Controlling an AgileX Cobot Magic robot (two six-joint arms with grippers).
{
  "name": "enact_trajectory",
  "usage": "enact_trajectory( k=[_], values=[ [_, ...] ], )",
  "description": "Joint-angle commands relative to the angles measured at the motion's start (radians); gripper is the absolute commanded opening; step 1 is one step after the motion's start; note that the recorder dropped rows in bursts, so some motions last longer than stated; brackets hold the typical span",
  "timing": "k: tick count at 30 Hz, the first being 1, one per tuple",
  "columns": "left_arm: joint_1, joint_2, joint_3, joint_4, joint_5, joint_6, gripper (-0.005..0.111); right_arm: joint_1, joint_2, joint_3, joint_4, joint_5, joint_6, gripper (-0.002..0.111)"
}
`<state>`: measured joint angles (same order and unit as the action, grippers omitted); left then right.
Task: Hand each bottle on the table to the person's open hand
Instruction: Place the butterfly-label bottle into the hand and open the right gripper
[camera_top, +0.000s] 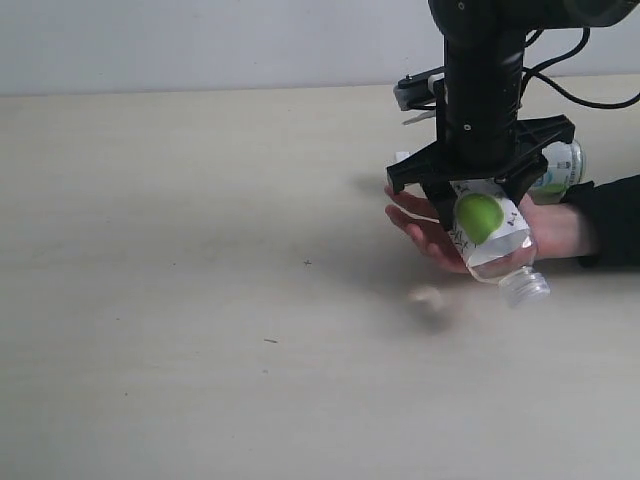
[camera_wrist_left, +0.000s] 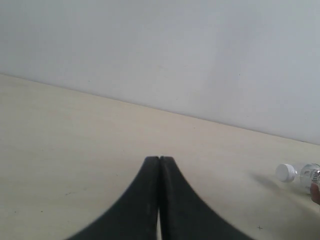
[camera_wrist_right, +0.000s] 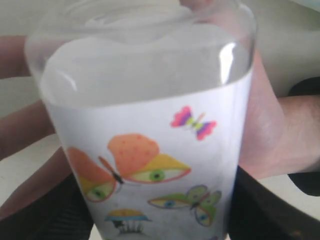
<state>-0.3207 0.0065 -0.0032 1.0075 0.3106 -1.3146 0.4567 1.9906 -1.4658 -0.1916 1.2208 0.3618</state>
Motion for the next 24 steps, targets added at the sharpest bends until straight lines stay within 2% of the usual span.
enact_trajectory(
  k=[1,4,18,24],
  values=[
    [0.002,-0.007,0.003,0.003,0.002,0.001,0.0,-0.005,-0.002,-0.008,-0.026,0.0,-0.002,0.016],
    [0.002,-0.007,0.003,0.003,0.002,0.001,0.0,-0.003,-0.002,-0.008,-0.026,0.0,-0.002,0.024],
    [0.002,-0.007,0.003,0.003,0.002,0.001,0.0,-0.003,-0.002,-0.008,-0.027,0.0,0.001,0.078],
    [0.002,-0.007,0.003,0.003,0.002,0.001,0.0,-0.003,-0.006,-0.008,-0.045,0.0,-0.001,0.09]
  ],
)
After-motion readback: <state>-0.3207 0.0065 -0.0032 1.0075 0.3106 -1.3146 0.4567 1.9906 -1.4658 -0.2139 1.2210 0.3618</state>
